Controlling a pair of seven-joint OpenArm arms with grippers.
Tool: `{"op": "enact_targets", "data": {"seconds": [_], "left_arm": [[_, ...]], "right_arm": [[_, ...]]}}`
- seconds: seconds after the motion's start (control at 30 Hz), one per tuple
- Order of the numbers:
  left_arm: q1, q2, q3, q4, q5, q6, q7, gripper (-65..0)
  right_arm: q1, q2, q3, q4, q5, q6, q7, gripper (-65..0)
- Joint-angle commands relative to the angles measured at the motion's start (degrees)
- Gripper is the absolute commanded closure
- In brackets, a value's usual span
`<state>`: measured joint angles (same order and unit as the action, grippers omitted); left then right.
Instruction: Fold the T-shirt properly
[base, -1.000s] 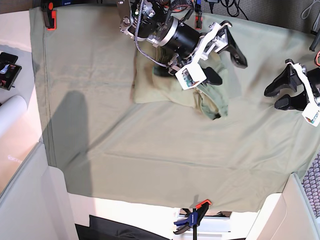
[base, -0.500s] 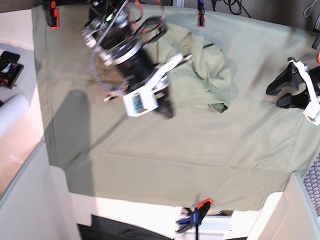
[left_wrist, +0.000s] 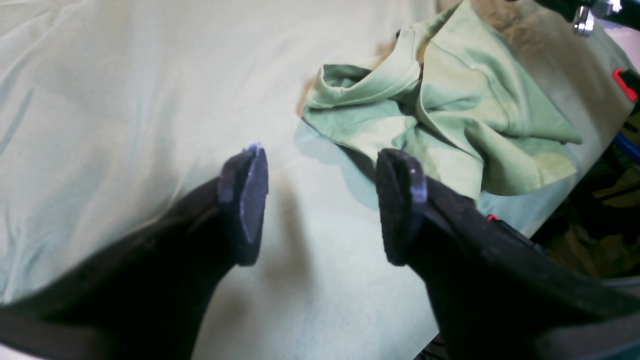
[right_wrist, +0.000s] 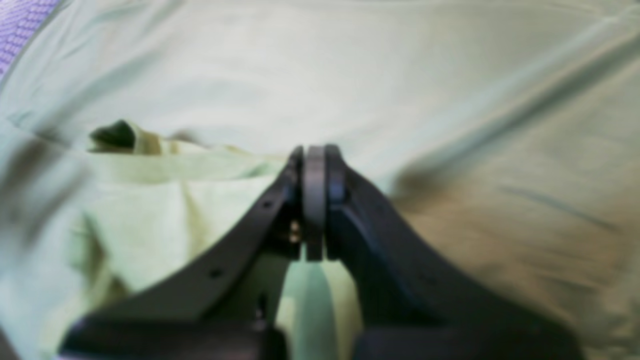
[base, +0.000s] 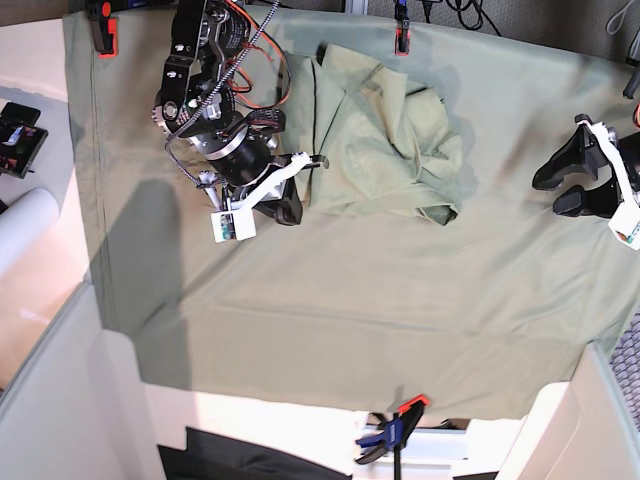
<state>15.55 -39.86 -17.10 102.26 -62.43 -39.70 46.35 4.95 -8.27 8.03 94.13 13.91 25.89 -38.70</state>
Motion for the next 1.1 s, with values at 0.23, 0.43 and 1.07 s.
{"op": "enact_targets", "data": {"seconds": [0.23, 0.43, 1.07], "left_arm": [[-0.28, -1.11, -0.55, 0.85, -1.20, -0.30, -1.05, -37.6], [-0.28, -1.11, -0.55, 0.85, -1.22, -0.30, -1.07, -37.6], [-0.28, -1.11, -0.55, 0.85, -1.25, -0.30, -1.05, -37.6]], "right_arm": [[0.83, -0.37, 0.00, 3.65, 9.94, 0.37, -5.31, -38.4], [-2.43, -0.37, 0.00, 3.48, 9.92, 0.28, -5.25, -38.4], [-2.43, -0.37, -0.94, -3.50, 9.94, 0.31, -0.92, -24.1]]}}
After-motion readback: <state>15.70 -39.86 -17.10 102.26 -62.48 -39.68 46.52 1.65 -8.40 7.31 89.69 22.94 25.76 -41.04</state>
